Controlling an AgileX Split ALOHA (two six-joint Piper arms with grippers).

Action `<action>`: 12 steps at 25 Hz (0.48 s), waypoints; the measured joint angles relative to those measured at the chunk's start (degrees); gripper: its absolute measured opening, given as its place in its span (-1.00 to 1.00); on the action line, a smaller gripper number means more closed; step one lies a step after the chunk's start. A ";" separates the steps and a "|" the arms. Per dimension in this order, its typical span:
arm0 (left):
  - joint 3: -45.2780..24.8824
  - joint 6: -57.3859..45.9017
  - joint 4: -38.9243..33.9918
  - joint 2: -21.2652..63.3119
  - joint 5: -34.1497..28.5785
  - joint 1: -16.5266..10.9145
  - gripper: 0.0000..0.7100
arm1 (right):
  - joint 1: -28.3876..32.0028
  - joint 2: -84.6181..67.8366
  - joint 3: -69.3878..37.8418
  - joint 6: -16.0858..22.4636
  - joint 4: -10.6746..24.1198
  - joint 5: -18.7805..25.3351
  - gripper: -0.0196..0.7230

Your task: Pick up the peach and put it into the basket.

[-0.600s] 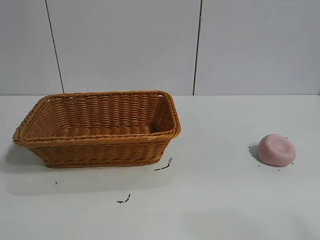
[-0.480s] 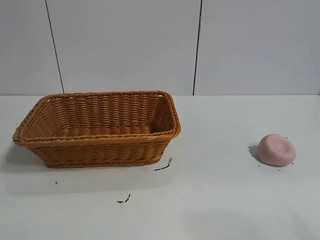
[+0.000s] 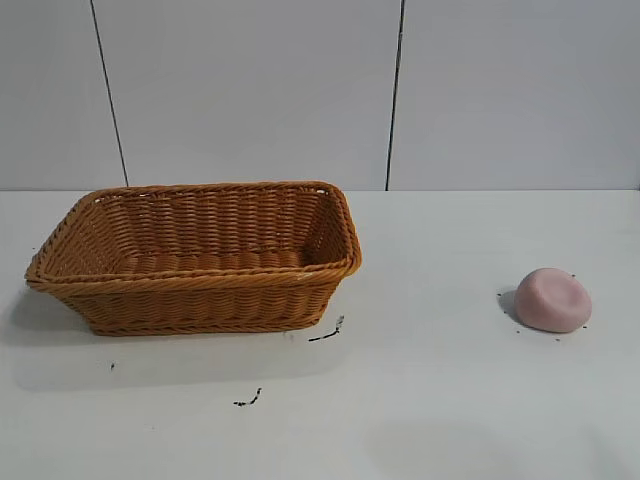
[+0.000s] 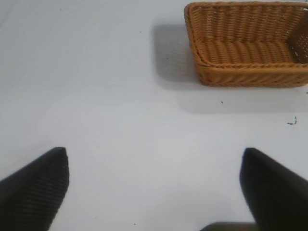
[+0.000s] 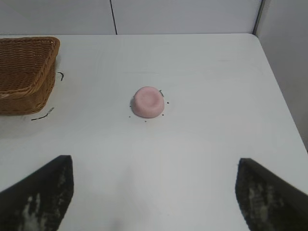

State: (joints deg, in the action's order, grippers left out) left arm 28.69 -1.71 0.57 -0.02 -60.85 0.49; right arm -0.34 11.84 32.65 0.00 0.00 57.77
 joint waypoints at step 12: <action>0.00 0.00 0.00 0.00 0.00 0.00 0.95 | 0.00 56.18 21.30 -0.35 0.00 -3.91 0.90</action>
State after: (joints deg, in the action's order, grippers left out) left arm 28.69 -1.71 0.57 -0.02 -60.85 0.49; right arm -0.34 68.02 53.95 -0.35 0.00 53.86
